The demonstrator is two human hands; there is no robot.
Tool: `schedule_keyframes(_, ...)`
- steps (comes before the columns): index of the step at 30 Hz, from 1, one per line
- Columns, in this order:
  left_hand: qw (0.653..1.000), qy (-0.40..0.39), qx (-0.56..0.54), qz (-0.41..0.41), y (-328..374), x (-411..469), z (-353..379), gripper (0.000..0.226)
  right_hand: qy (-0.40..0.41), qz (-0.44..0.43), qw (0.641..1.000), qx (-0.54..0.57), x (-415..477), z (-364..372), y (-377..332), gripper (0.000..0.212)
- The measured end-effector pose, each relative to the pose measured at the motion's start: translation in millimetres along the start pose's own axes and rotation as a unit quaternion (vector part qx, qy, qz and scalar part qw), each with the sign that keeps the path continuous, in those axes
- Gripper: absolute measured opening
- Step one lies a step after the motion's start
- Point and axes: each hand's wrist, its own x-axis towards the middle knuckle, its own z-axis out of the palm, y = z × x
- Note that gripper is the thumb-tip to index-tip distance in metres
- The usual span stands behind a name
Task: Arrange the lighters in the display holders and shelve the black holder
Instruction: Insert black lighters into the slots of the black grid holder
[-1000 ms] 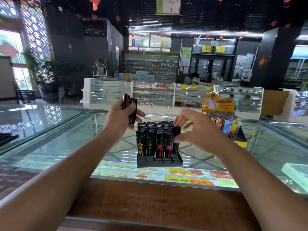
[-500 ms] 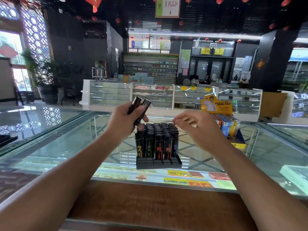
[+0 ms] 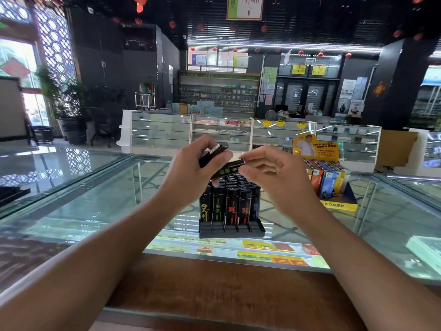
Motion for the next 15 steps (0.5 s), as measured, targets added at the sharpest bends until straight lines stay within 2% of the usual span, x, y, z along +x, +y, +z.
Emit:
schedule_keyframes(2, 1.0, 0.015, -0.02, -0.001, 0.1, 0.6, 1.1, 0.02, 0.007, 0.01, 1.0, 0.011, 1.2, -1.2, 2.2, 0.013)
schedule_keyframes(5, 0.998, 0.051, -0.046, -0.011, -3.9, 5.4, -1.7, 0.029, 0.057, 0.032, 0.996, 0.058, 4.9, -6.1, 7.5, 0.01)
schedule_keyframes(7, 0.997, 0.044, -0.064, -0.017, -8.7, 8.3, -4.6, 0.027, 0.075, 0.041, 0.994, 0.069, 5.7, -7.2, 9.3, 0.01)
schedule_keyframes(12, 0.998, 0.005, -0.06, -0.034, -12.8, 7.3, -3.0, 0.021, 0.079, 0.067, 0.993, 0.06, 4.3, -2.6, 10.1, 0.009)
schedule_keyframes(15, 0.997, 0.013, -0.065, -0.028, -12.6, 8.4, -2.5, 0.019, 0.072, 0.036, 0.997, 0.0, 2.2, -1.2, 8.1, 0.019)
